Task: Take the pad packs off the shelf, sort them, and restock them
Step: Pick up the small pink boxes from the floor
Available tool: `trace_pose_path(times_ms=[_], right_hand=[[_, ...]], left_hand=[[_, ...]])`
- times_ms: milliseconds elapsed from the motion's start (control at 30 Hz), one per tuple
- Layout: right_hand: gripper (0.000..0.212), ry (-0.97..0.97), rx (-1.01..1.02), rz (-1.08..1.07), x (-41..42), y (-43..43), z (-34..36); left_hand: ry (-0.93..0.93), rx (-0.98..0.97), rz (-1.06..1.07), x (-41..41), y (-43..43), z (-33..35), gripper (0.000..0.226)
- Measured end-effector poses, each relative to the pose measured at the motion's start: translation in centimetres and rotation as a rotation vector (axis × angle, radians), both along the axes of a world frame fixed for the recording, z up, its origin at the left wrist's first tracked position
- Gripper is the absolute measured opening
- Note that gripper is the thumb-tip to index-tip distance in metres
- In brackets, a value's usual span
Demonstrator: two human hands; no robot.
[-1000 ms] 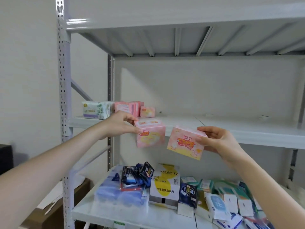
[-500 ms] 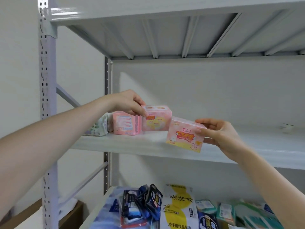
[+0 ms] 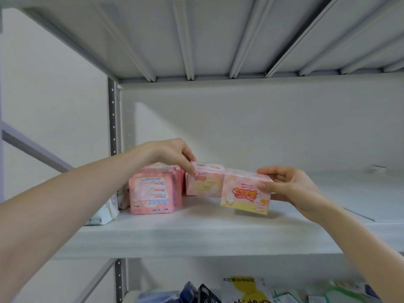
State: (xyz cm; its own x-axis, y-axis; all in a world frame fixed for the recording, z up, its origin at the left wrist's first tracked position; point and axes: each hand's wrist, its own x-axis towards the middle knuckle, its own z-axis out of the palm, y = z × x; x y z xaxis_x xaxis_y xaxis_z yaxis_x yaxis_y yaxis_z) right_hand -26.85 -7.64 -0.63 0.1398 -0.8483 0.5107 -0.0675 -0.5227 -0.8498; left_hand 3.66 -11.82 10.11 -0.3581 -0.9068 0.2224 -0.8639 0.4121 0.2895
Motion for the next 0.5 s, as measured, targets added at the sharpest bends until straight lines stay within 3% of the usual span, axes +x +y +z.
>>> trace_pose_path(times_ms=[167, 300, 500], right_hand=[[0.061, 0.059, 0.033, 0.01, 0.6, -2.1, 0.8], [0.045, 0.117, 0.081, 0.017, 1.1, -3.4, 1.0], [0.047, 0.19, 0.142, 0.021, 2.0, -3.9, 0.8]], left_hand=[[-0.092, 0.027, -0.01, 0.1, -2.2, 0.1, 0.054], [-0.182, 0.049, 0.024, 0.7, -3.3, 0.1, 0.061], [-0.265, 0.094, 0.066, 1.1, -4.2, -0.3, 0.064]])
